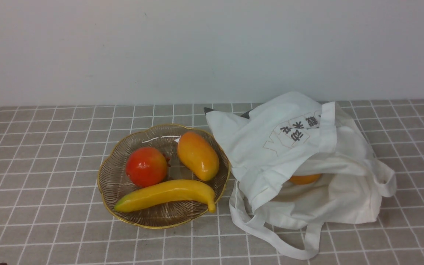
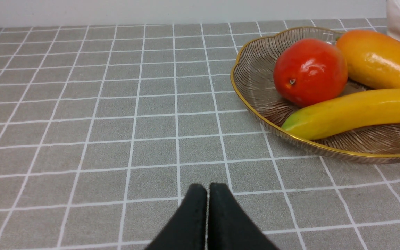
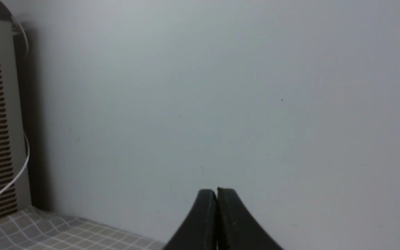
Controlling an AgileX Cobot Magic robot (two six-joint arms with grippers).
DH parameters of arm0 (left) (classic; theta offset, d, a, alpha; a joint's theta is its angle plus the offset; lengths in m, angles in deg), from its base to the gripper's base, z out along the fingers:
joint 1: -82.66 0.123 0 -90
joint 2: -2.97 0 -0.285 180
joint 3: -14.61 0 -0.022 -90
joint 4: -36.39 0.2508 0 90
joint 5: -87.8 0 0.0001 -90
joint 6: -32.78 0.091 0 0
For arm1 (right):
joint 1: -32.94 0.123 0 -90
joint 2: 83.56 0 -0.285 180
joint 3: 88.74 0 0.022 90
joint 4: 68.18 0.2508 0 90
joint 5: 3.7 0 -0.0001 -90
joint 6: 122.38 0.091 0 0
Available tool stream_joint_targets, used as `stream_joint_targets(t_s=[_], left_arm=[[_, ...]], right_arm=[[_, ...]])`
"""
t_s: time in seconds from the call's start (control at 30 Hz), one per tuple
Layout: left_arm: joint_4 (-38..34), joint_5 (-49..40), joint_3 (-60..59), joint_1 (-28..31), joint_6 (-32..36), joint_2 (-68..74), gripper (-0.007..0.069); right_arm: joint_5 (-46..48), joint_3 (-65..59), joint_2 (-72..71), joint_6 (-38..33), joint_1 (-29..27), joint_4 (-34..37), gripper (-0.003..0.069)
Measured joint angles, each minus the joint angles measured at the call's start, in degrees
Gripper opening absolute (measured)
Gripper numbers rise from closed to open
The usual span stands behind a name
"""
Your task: Take the fruit out of the bag on the grey coffee tablecloth and place them on the plate.
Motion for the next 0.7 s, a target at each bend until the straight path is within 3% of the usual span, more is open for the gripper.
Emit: stream_joint_targets(t_s=[0.37,0.7], left_arm=[[0.0,0.0,0.0,0.0,0.0,0.0,-0.0008],[0.0,0.0,0.0,0.0,0.0,0.0,-0.0008]], right_arm=[[-0.77,-0.89,0.0,0.0,0.0,0.78,-0.0014],[-2.11,-1.09,0.0,-4.59,0.0,8.39,-0.0014]])
